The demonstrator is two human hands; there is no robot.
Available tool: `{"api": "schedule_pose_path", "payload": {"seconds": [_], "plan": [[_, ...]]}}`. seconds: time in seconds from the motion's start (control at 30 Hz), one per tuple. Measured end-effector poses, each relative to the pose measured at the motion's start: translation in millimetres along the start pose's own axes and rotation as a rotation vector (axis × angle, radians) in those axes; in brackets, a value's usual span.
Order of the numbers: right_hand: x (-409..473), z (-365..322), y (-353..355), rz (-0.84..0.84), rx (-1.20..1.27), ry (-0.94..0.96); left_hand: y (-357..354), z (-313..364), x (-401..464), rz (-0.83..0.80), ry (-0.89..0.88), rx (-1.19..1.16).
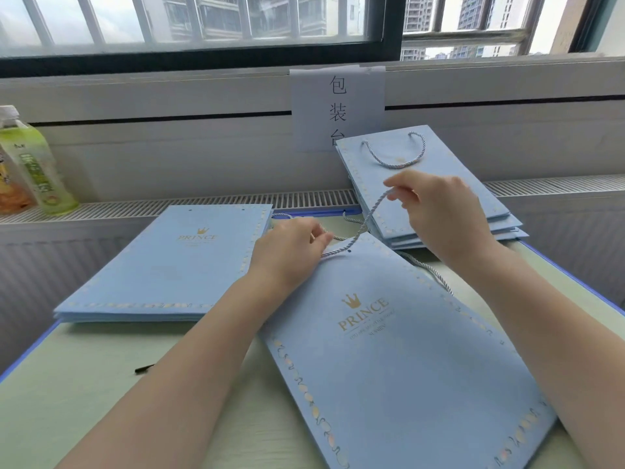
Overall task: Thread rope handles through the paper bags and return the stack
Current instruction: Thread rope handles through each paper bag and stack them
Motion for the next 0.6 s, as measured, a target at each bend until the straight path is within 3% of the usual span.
{"api": "schedule_pose_path", "payload": {"seconds": [0.17, 0.33, 0.43, 0.6], "plan": [[-0.2, -3.3, -0.5, -0.082, -0.190, 0.040, -10.8, 6.7, -5.0, -0.072, -0.050, 0.122], [4.9, -6.7, 4.2, -0.056, 0.190, -0.037, -7.2, 6.7, -4.2, -0.119, 0.004, 0.125], [4.7, -6.3, 1.2, -0.078, 0.242, 0.026, -2.3, 5.1, -0.3, -0.158, 0.069, 0.028], [3.7, -1.5, -1.8, 0.055, 0.125, 0.162, 7.4, -1.6, 9.6, -0.153, 0.140, -0.161]]}}
Point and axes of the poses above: each hand's wrist, its own x-axis towards the middle knuckle, its own y-axis out of the back of the hand, z = x × y, the point moved 1 cm from there along x, towards the middle knuckle, and after that the axes turned 10 degrees about y, right-handed, at the moved point
